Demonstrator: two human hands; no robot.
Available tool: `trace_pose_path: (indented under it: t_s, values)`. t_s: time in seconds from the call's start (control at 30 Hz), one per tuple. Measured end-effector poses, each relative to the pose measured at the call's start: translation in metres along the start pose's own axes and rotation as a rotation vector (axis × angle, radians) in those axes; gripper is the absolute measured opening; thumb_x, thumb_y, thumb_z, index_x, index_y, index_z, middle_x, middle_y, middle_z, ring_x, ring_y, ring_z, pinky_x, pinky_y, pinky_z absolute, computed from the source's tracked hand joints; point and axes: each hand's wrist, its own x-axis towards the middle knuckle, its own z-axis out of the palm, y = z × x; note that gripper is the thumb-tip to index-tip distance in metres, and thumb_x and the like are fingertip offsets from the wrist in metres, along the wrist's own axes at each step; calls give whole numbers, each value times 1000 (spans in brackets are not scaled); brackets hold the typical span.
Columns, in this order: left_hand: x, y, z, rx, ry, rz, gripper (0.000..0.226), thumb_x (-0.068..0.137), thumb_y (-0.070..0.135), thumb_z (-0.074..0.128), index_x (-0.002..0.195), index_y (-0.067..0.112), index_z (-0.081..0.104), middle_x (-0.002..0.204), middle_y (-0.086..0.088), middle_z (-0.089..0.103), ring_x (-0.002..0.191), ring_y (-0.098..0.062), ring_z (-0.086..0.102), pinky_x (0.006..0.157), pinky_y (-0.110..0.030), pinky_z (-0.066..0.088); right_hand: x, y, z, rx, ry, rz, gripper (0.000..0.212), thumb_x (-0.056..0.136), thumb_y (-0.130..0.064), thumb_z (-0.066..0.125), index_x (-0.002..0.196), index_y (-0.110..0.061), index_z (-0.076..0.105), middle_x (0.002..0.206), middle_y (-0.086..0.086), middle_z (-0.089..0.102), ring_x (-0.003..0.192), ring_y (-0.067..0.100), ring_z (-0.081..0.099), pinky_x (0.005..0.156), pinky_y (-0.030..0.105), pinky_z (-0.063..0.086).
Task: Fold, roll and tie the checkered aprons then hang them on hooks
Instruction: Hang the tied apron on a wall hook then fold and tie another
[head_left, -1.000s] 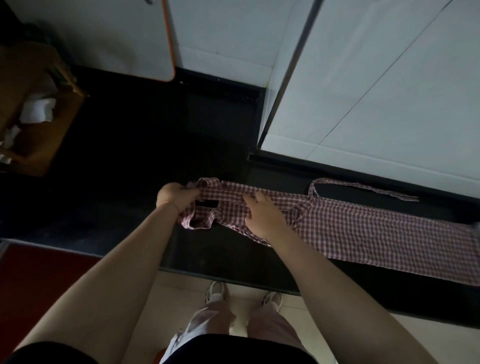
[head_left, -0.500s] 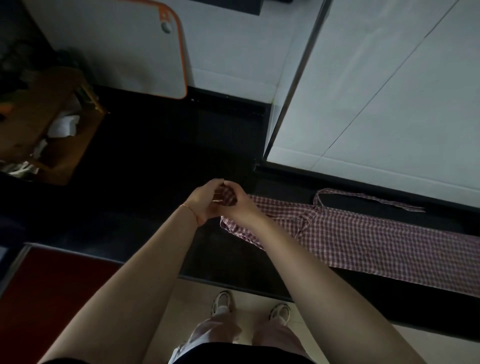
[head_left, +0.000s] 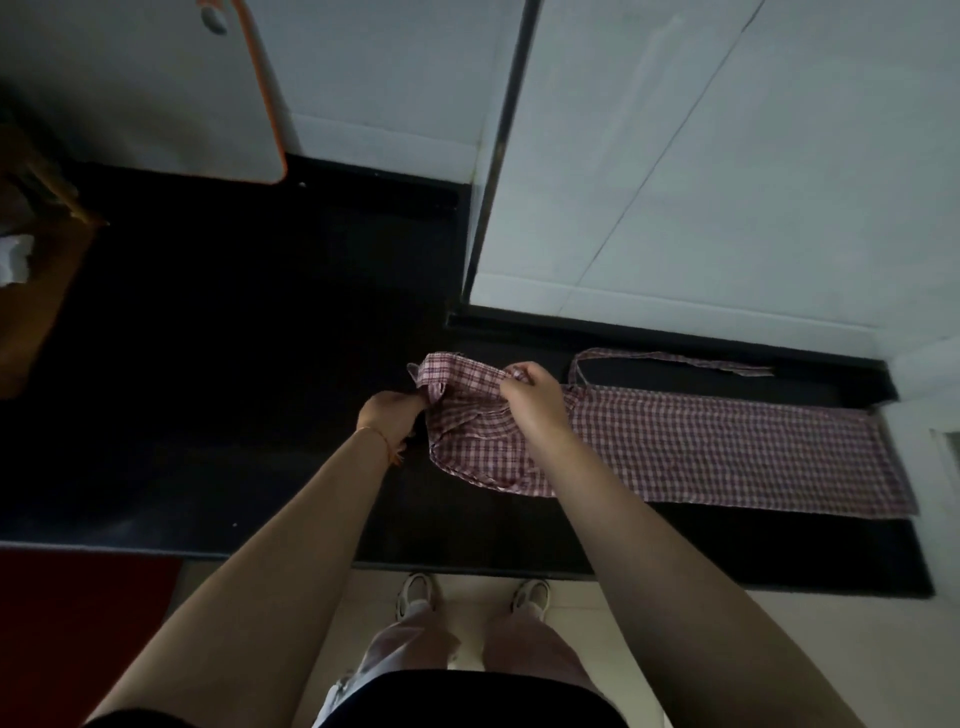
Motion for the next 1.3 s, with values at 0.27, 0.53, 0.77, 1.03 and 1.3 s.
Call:
trace_pose_path:
  t_s: [0.27, 0.53, 0.77, 1.03, 1.3]
  values:
    - [-6, 9, 34, 146, 40, 61, 5, 82, 12, 66, 80, 15, 63, 88, -15, 73, 78, -27, 69, 59, -29, 49, 0, 4, -42, 72, 36, 15, 16, 91, -9, 59, 101, -21, 57, 92, -1, 57, 77, 11, 55, 68, 26, 48]
    - [-35, 29, 104, 77, 192, 0, 35, 91, 35, 50, 103, 4, 60, 91, -11, 65, 70, -20, 58, 67, -33, 51, 1, 24, -134, 242, 128, 46, 22, 81, 5, 44, 74, -13, 55, 66, -1, 46, 60, 16, 40, 56, 30, 31]
    - [-66, 16, 184, 553, 341, 448, 50, 90, 25, 57, 138, 18, 45, 143, -8, 40, 130, -28, 39, 106, -46, 37, 18, 88, -225, 109, 369, 48, 12, 93, -5, 49, 86, -11, 56, 76, 1, 51, 59, 11, 41, 52, 23, 33]
    - [-60, -9, 215, 727, 478, 349, 72, 89, 16, 51, 153, 22, 18, 149, -19, 31, 131, -37, 38, 101, -52, 40, 53, 128, -260, -131, -51, 271, 61, 86, -16, 72, 136, -14, 37, 108, 2, 51, 85, 13, 56, 61, 24, 46]
    - [-69, -11, 204, 519, 433, 195, 53, 90, 28, 54, 138, 15, 34, 118, -11, 59, 92, -27, 57, 75, -41, 49, 66, 125, -248, -327, -121, 135, 17, 89, -24, 69, 101, -13, 64, 103, 4, 69, 78, 10, 62, 60, 22, 47]
